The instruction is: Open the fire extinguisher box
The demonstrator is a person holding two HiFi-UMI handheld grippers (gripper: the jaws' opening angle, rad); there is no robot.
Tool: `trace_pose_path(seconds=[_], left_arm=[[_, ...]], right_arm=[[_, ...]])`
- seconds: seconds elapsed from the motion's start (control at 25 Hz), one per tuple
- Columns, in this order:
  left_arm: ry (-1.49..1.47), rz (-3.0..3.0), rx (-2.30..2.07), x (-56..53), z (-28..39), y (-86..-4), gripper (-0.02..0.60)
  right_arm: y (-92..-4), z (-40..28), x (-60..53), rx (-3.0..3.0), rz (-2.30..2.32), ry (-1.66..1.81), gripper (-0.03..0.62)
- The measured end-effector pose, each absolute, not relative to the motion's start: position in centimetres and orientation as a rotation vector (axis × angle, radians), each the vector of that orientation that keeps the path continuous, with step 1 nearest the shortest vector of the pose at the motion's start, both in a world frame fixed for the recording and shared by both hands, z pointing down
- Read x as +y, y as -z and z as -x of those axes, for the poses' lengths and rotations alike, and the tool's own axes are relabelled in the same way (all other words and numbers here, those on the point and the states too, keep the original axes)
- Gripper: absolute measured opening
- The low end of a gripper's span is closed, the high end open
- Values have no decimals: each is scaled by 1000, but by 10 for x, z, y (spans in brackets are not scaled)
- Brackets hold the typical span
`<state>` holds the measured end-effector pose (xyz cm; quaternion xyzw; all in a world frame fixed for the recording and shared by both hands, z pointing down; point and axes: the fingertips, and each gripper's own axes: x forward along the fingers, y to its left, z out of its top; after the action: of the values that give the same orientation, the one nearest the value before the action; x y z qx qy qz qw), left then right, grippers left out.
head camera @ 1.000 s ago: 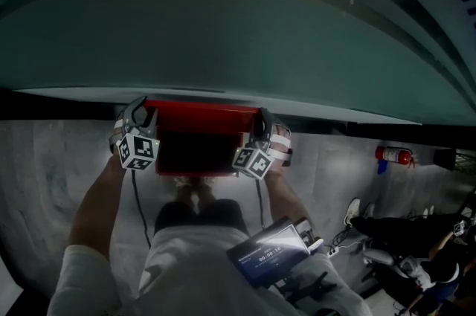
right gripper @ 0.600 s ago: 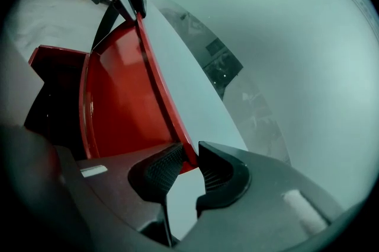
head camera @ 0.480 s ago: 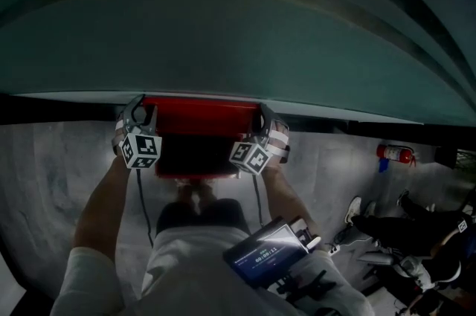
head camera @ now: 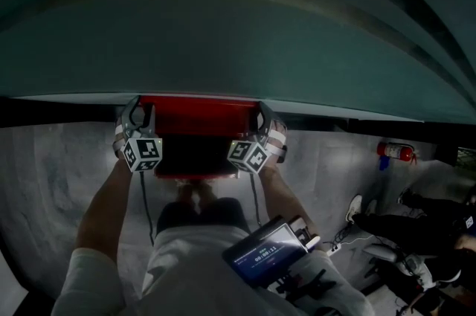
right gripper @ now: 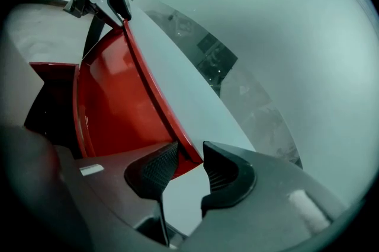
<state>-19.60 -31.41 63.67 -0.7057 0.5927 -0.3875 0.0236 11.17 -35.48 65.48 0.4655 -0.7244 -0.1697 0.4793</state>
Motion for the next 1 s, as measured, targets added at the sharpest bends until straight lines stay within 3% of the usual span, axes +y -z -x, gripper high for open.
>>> trace_pose_path(seconds=[0.24, 0.48, 0.72, 1.0], left_arm=[[1177, 2169, 1888, -305, 200, -642, 151], [1066, 2177, 1929, -285, 196, -633, 149], [854, 2254, 2045, -259, 179, -602, 4], [600, 2414, 2013, -225, 157, -563, 3]], right_arm=[[-654, -117, -351, -1779, -1159, 388, 150], [-646, -108, -336, -1873, -1217, 326, 95], [-615, -103, -311, -2077, -1309, 73, 15], [-571, -82, -268, -2301, -1399, -227, 14]])
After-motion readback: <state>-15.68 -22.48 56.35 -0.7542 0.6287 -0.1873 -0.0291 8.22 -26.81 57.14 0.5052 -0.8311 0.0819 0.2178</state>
